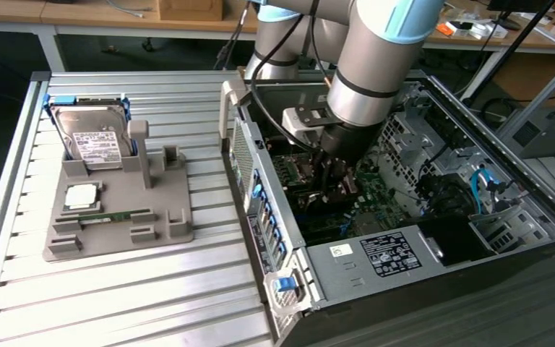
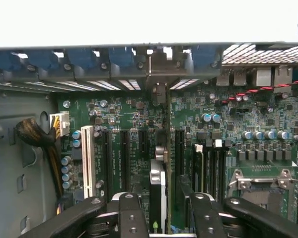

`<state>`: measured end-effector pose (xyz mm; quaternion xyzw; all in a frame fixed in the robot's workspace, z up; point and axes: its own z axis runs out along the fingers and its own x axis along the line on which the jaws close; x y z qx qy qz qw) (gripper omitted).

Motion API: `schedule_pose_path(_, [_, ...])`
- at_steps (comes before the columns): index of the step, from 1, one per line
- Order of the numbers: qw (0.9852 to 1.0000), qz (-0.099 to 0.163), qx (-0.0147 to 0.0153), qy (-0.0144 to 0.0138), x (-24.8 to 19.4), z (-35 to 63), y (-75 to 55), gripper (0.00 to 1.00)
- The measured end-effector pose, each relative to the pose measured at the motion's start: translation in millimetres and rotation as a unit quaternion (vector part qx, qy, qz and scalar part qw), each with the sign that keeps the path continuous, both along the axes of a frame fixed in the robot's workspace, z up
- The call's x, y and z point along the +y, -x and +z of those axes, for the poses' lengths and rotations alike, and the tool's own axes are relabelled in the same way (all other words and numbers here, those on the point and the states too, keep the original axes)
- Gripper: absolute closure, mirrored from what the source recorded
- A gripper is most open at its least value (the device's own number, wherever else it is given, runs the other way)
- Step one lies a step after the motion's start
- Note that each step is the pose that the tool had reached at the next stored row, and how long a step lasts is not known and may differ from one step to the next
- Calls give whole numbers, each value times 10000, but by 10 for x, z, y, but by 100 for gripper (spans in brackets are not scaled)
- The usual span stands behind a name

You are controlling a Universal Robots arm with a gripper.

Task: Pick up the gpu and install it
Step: 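Insert the gpu into the slot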

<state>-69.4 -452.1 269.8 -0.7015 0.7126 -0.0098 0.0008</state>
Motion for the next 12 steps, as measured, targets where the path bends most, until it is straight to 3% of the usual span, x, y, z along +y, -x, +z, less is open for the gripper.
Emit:
schedule_pose_path(2, [10000, 0, -1, 0, 0, 91, 0, 60])
schedule_pose_path(4, [10000, 1, -8, 0, 0, 245, 0, 60])
schedule_pose_path(7, [10000, 1, -10, 2, 12, 359, 0, 61])
schedule_pose_path(12, [10000, 28, -11, 4, 14, 395, -1, 86])
